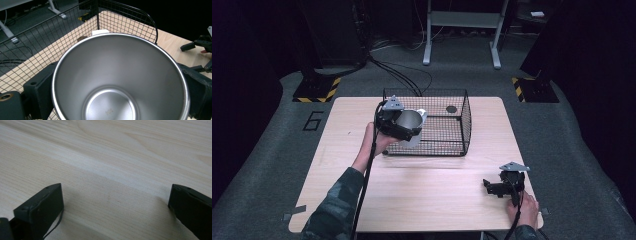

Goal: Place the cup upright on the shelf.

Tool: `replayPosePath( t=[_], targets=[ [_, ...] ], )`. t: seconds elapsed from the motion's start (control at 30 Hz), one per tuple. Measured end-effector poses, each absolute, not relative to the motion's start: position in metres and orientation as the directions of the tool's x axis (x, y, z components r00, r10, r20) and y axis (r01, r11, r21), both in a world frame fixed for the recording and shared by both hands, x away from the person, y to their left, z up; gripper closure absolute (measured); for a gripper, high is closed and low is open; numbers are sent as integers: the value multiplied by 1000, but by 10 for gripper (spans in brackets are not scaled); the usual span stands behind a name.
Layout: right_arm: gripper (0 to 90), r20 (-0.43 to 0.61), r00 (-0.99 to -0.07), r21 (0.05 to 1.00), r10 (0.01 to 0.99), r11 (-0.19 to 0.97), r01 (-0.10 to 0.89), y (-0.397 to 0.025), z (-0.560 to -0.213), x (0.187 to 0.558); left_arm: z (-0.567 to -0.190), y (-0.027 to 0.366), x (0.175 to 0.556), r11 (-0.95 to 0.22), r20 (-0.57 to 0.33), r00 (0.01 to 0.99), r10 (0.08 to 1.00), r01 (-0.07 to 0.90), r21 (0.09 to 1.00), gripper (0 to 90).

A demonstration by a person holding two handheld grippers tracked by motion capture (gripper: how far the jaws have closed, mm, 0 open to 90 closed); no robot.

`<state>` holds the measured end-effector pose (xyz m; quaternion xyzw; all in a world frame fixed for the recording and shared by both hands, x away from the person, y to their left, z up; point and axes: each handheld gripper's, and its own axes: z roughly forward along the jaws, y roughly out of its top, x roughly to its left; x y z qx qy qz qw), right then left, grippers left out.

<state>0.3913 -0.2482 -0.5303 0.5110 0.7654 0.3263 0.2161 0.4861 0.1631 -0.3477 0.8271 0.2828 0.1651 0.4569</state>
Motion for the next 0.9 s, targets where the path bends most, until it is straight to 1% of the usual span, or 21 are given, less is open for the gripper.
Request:
replayPosePath(
  t=[0.47, 0.9],
  targets=[
    [0, 1, -385, 720, 923, 266, 641, -248, -530, 391, -340, 155, 508, -427, 18, 782, 623, 321, 846, 61],
    [0, 4, -376, 722, 927, 257, 642, -248, -531, 391, -343, 149, 534, -436, 25, 767, 641, 337, 834, 61]
  ],
)
